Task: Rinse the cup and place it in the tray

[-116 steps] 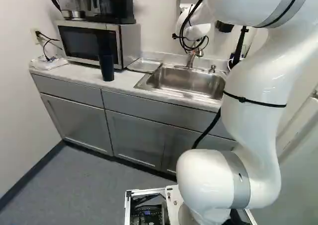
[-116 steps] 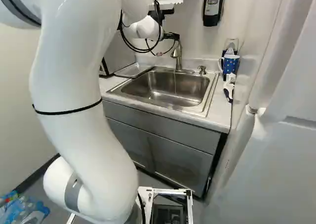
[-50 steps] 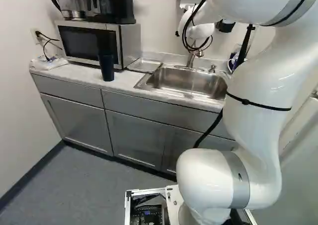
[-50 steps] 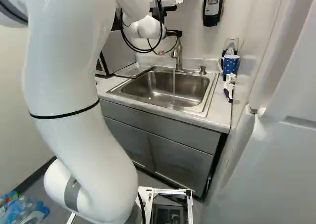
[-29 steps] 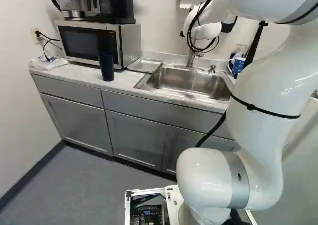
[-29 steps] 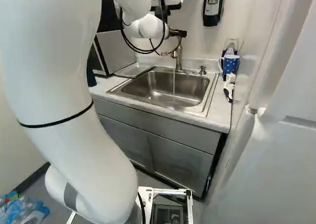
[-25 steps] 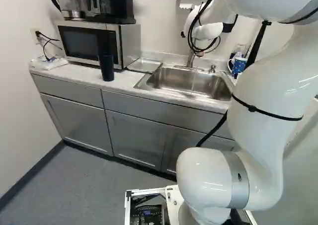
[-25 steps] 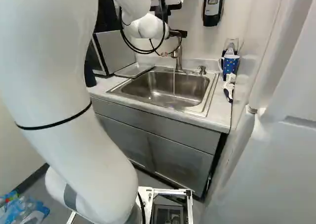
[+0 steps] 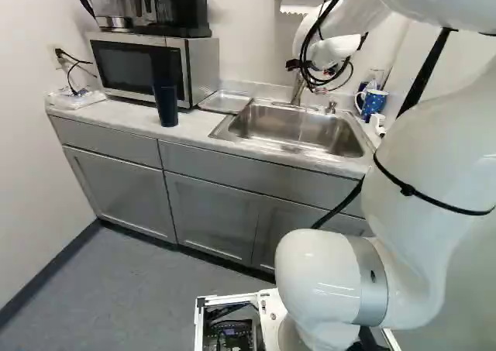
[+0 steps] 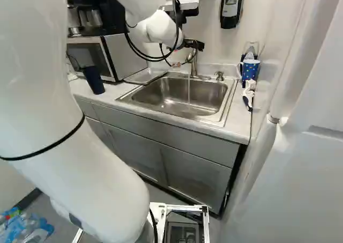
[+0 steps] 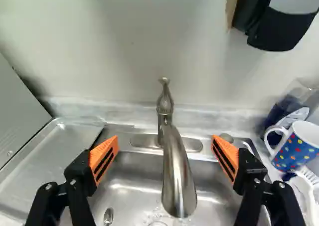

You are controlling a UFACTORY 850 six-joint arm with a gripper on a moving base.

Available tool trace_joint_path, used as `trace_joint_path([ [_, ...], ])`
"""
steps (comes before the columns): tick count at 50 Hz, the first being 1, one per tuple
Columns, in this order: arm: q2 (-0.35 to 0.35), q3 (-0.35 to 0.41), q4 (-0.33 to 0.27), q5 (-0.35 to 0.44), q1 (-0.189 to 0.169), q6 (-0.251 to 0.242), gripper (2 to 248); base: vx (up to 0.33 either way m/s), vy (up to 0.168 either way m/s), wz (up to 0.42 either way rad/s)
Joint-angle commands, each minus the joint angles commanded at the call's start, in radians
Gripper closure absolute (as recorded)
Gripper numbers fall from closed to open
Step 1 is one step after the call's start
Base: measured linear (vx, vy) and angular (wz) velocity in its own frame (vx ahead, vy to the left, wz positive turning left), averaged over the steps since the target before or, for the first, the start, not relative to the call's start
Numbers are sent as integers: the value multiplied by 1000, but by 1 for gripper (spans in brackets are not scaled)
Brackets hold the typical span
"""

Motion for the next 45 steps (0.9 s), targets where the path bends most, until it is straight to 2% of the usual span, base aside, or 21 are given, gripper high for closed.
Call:
trace_joint_path([
  [38,203,189,-75,-399,-34,0,3,0,0,0],
  [45,209,195,-81,-416,-36,0,3,0,0,0],
])
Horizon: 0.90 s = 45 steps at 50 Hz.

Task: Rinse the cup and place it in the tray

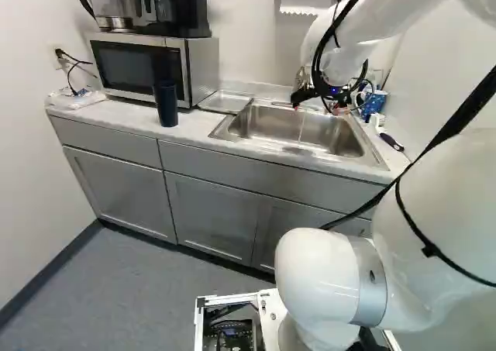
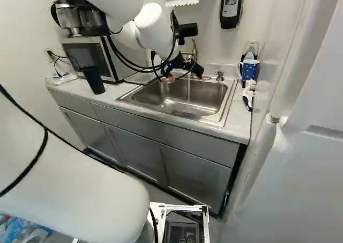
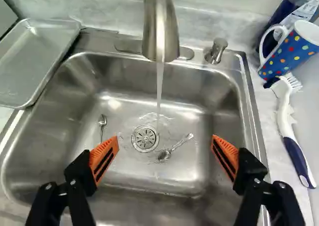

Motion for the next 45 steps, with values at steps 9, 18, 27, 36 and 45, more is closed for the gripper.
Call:
trace_joint_path([
  [9,0,0,0,0,0,0,3,0,0,0],
  [18,0,0,0,0,0,0,3,0,0,0],
  [27,1,1,0,0,2,0,3,0,0,0],
  [36,9,8,0,0,22,0,3,0,0,0],
  [45,15,13,1,0,54,0,3,0,0,0],
])
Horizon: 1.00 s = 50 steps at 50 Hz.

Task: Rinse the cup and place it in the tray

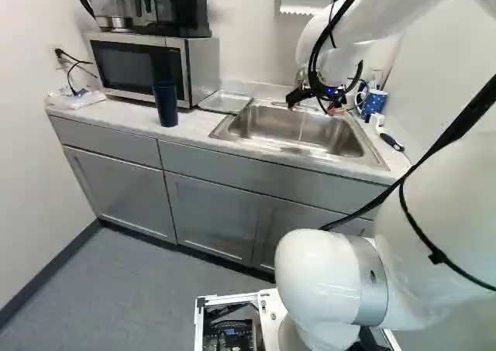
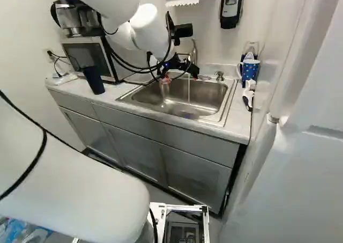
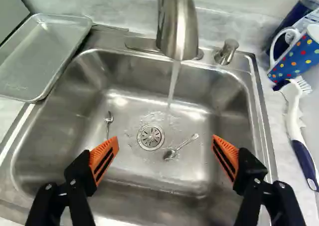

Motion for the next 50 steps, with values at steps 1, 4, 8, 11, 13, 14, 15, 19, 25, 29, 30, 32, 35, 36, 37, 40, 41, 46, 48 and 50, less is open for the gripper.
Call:
trace_joint_path([
  [1,1,0,1,0,4,0,3,0,0,0],
  [4,2,2,3,0,15,0,3,0,0,0],
  [8,3,3,6,0,30,0,3,0,0,0],
  [11,4,3,10,0,42,0,3,0,0,0],
  [13,4,3,12,0,50,0,3,0,0,0],
  [14,4,3,14,0,54,0,3,0,0,0],
  [15,4,4,15,0,57,0,3,0,0,0],
  [19,5,4,21,0,73,0,3,0,0,0],
  [25,7,6,30,0,95,0,3,0,0,0],
  [29,10,8,36,0,111,0,3,0,0,0],
  [30,10,9,38,0,114,0,3,0,0,0],
  [32,11,9,41,0,122,0,3,0,0,0],
  [35,13,11,44,0,133,0,3,0,0,0],
  [36,13,11,45,0,137,0,3,0,0,0],
  [37,13,11,45,0,141,0,3,0,0,0],
  [40,15,12,46,0,152,0,3,0,0,0],
  [41,15,13,46,0,156,0,3,0,0,0],
  [46,18,15,46,0,175,0,3,0,0,0],
  [48,19,16,46,0,183,0,3,0,0,0],
  [50,20,17,46,0,190,0,3,0,0,0],
])
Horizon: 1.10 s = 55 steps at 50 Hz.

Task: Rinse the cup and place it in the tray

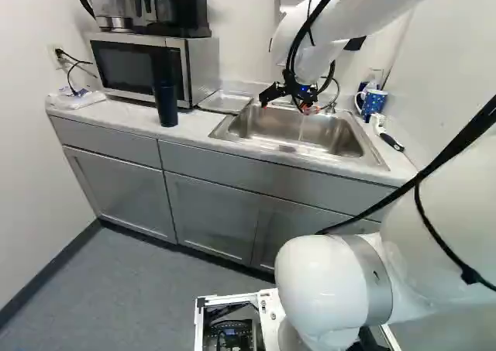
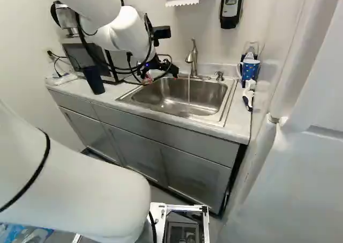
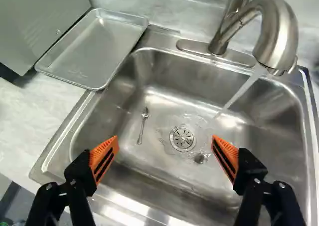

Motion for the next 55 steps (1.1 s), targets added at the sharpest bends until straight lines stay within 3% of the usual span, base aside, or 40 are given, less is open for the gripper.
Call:
trace_joint_path([
  [55,-15,-13,13,0,209,0,3,0,0,0],
])
